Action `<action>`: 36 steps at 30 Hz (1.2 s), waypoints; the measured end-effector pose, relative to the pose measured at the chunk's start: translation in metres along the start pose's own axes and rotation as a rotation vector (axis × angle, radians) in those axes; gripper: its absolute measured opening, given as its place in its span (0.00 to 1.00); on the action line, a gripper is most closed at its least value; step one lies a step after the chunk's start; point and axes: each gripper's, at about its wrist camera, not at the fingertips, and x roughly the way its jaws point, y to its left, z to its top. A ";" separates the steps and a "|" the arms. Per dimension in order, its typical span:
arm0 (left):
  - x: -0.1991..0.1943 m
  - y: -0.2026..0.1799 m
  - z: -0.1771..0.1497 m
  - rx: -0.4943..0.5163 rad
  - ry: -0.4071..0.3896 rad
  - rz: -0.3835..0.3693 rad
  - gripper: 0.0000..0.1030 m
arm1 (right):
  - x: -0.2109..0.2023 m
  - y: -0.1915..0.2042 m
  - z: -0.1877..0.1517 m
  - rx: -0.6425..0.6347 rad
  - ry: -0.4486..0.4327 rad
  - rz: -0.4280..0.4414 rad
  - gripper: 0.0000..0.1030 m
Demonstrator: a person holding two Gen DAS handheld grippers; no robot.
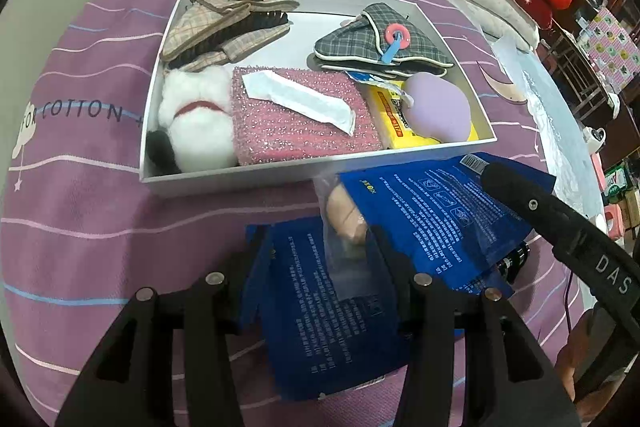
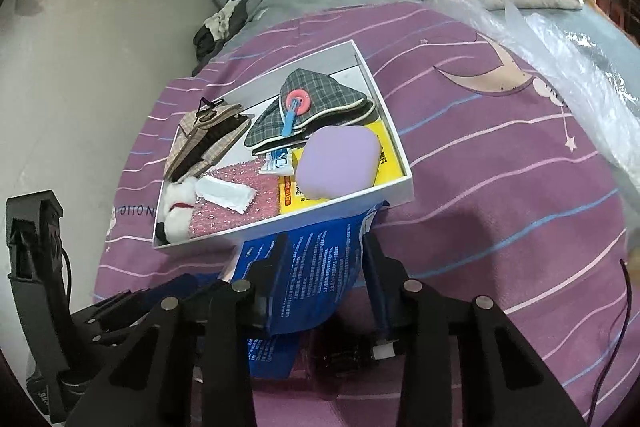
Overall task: Organize soft objects
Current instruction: 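Grasp the blue packet with the right gripper while the left grasps the beige puff packet, then lift the beige puff packet with the left gripper while the right lifts the blue packet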
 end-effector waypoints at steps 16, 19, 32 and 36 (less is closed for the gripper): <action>0.004 0.005 0.000 -0.023 0.013 -0.039 0.48 | 0.020 0.010 0.001 0.048 0.051 0.189 0.25; 0.003 0.007 0.000 -0.028 0.007 -0.051 0.48 | 0.031 0.011 -0.004 0.084 0.103 0.245 0.21; 0.002 0.007 -0.001 -0.022 0.000 -0.038 0.48 | -0.003 -0.016 0.001 0.105 -0.041 0.092 0.37; 0.003 0.006 -0.001 -0.026 0.002 -0.041 0.48 | -0.005 -0.046 -0.001 0.192 -0.040 0.063 0.63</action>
